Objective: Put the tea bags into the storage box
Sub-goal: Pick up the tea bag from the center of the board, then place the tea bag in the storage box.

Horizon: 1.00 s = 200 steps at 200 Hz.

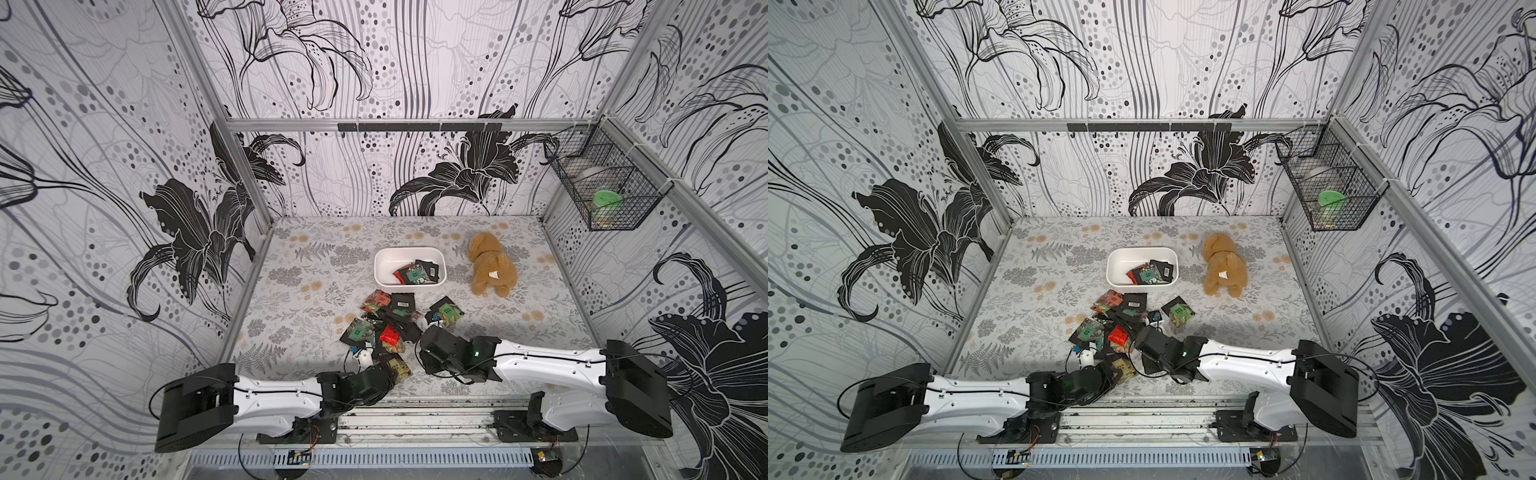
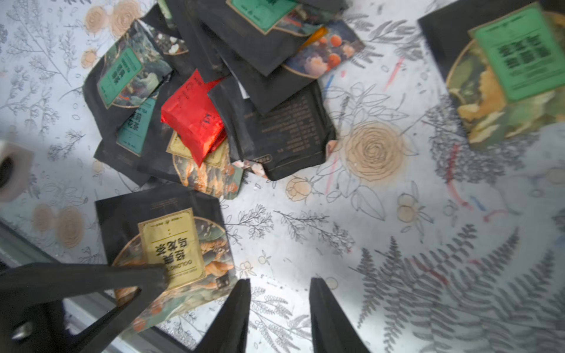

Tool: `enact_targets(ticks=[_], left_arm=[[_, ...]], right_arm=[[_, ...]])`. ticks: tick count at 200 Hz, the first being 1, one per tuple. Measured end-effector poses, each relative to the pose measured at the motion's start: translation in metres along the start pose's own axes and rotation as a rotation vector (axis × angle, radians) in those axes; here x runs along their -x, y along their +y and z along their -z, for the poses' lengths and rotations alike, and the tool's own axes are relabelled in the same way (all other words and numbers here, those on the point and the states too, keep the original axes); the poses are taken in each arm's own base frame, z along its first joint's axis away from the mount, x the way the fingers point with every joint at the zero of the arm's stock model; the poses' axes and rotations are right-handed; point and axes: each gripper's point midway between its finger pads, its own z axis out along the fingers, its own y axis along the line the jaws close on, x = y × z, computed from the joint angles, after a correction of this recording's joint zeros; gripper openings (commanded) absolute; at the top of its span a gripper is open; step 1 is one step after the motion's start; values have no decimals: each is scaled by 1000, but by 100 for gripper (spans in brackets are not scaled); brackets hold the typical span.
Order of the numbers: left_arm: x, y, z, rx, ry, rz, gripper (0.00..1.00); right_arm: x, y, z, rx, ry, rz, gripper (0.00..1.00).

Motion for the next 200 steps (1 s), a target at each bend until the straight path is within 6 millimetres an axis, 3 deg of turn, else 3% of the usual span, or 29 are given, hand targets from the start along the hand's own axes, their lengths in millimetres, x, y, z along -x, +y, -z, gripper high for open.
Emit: enact_targets(ticks=[20, 56, 89, 115, 139, 154, 169, 200], left_arm=[[1, -4, 10, 29, 10, -68, 0], [6, -14, 32, 16, 20, -148, 0], [6, -35, 48, -31, 41, -197, 0], [11, -74, 64, -69, 24, -237, 0], [27, -124, 81, -100, -57, -284, 0], [42, -153, 90, -96, -132, -315, 0], [61, -179, 92, -81, -206, -345, 0], [116, -213, 73, -4, -333, -382, 0]], right_arm=[[17, -18, 4, -36, -39, -18, 38], [64, -49, 25, -38, -185, -69, 39], [88, -77, 28, -51, -260, -70, 39], [95, -90, 24, -48, -293, -56, 39], [92, -93, 18, -26, -309, -39, 52], [85, -94, 16, -11, -316, -25, 61], [78, -97, 17, -8, -321, -31, 63], [79, -104, 30, -20, -380, -46, 63]])
